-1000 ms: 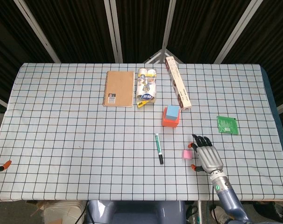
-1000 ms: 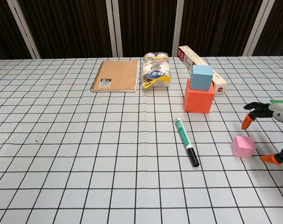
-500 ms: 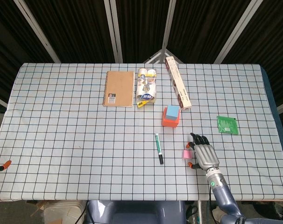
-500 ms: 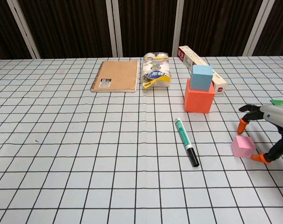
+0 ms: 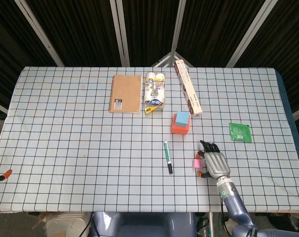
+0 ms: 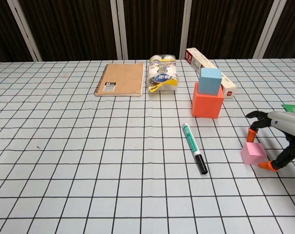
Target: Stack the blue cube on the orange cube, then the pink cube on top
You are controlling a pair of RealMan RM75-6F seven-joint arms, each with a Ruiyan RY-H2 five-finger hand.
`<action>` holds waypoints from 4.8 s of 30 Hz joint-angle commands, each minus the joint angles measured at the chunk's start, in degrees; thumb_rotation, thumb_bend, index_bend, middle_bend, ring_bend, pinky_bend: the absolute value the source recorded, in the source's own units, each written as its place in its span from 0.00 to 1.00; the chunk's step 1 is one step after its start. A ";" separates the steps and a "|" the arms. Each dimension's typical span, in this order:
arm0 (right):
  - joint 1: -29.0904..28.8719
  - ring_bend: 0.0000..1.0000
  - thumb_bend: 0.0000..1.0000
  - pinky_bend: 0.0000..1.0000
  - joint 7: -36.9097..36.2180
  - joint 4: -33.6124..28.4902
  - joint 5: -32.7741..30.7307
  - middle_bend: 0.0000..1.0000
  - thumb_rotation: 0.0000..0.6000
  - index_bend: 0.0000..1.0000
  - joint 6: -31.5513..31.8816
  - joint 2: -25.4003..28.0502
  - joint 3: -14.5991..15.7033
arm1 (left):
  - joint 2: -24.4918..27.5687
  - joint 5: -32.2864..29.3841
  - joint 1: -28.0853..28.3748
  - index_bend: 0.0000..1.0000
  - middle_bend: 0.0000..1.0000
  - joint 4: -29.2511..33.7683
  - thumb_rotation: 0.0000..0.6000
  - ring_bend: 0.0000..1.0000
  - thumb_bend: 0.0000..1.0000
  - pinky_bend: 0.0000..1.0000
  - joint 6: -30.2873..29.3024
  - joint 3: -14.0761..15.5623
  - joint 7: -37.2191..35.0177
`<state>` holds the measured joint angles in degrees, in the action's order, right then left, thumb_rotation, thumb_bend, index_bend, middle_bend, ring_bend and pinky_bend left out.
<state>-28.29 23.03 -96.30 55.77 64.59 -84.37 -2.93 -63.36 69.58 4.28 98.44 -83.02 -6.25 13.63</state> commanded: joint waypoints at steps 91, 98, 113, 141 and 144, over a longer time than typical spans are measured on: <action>-42.53 0.00 0.36 0.00 39.77 5.11 -63.58 0.00 1.00 0.46 -0.34 5.21 -21.49 | 1.03 -3.48 1.18 0.08 0.00 -0.98 1.00 0.00 0.13 0.00 2.82 -1.21 -2.29; -42.96 0.00 0.36 0.00 38.99 4.91 -63.17 0.00 1.00 0.46 -0.24 4.86 -21.32 | 1.04 -3.43 1.20 0.08 0.00 -1.09 1.00 0.00 0.13 0.00 2.76 -1.17 -2.40; -43.52 0.00 0.36 0.00 38.37 6.08 -63.69 0.00 1.00 0.46 -0.70 4.38 -20.88 | 1.12 -3.74 1.12 0.08 0.00 -1.12 1.00 0.00 0.13 0.00 2.50 -1.29 -2.62; -43.39 0.00 0.37 0.00 37.50 5.07 -63.65 0.00 1.00 0.34 -1.97 5.43 -19.70 | 1.18 -3.54 0.98 0.08 0.00 -0.99 1.00 0.00 0.13 0.00 2.09 -1.17 -2.72; -43.37 0.00 0.37 0.00 37.62 4.88 -63.86 0.00 1.00 0.30 -2.39 5.72 -19.51 | 1.18 -3.60 0.99 0.08 0.00 -1.00 1.00 0.00 0.13 0.00 2.13 -1.18 -2.74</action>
<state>-71.66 60.60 -91.36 -8.02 62.28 -78.71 -22.49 -62.18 65.99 5.27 97.44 -80.89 -7.43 10.89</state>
